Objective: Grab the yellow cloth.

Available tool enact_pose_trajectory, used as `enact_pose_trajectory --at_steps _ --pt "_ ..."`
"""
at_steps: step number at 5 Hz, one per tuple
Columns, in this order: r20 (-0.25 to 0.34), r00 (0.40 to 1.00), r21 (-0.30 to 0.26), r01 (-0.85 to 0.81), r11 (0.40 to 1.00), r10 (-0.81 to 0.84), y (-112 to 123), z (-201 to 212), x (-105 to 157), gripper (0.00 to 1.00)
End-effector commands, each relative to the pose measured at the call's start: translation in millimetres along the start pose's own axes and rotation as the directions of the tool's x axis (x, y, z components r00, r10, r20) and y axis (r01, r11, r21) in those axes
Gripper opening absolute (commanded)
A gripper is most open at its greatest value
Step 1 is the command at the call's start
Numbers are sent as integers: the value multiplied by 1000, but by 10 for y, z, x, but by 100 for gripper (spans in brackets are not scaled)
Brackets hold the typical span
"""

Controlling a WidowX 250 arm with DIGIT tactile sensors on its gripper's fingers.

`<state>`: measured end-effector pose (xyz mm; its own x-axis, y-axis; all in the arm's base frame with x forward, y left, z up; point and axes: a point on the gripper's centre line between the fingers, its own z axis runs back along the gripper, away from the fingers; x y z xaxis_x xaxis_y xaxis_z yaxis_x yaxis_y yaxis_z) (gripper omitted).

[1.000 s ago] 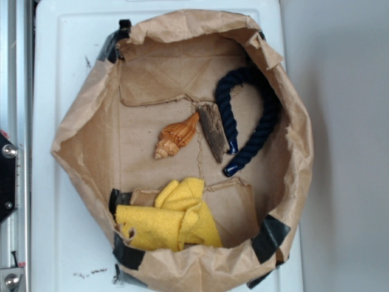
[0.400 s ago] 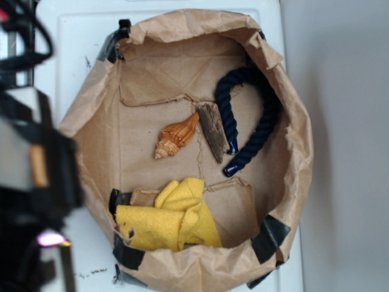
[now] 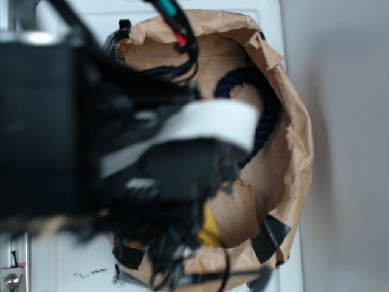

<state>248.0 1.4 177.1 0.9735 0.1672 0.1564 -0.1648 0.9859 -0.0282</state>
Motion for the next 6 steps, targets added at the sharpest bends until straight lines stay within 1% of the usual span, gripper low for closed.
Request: enact_pose_trajectory --at_steps 1,2,5,6 --pt "-19 1000 67 -23 997 24 325 -347 56 100" --pt "-106 992 55 70 996 -64 173 -618 -76 100" --pt "-106 992 55 70 996 -64 173 -618 -76 100" --pt "-120 960 -38 251 967 -254 249 -708 -193 100"
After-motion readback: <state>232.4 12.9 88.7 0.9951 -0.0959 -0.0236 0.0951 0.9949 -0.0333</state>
